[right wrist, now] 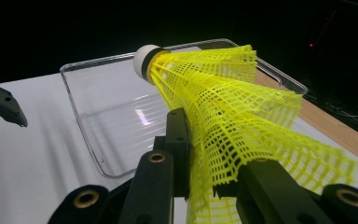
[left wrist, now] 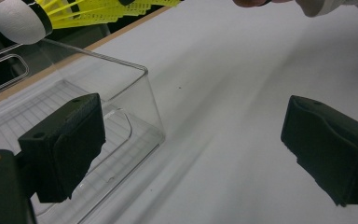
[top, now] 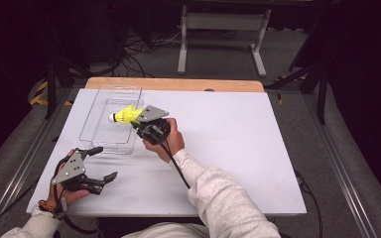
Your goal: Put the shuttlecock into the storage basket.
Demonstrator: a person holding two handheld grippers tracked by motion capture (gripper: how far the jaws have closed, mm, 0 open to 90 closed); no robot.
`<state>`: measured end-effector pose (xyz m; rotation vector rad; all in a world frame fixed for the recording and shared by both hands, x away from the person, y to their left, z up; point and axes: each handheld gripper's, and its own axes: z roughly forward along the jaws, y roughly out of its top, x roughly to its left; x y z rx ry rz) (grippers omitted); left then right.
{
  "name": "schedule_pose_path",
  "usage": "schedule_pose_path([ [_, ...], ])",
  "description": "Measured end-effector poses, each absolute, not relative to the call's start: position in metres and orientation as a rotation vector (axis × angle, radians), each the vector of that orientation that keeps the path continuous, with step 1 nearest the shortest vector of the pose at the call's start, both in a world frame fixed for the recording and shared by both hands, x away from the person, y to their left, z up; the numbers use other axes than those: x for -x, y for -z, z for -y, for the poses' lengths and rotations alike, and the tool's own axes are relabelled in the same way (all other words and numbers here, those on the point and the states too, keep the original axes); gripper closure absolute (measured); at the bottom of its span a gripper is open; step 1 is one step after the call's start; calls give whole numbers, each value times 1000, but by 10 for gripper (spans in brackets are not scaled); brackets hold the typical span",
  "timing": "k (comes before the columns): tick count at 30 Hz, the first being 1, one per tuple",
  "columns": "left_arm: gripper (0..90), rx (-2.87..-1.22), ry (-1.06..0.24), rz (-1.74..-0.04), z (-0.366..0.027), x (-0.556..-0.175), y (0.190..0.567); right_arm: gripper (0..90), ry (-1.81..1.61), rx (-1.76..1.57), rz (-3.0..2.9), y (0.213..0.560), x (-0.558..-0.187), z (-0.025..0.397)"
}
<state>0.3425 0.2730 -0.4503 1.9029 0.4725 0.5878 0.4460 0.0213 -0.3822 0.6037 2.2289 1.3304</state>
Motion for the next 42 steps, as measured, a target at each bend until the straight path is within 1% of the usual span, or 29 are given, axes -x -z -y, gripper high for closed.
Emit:
schedule_pose_path([
  [25,72,-1893,-576,-463,-274,-341,449,805,-1345,-558,-2298,384,-451,-62],
  [42,71,-1885,-566,-458,-274,-341,451,805,-1346,-549,-2333,388,-456,-78],
])
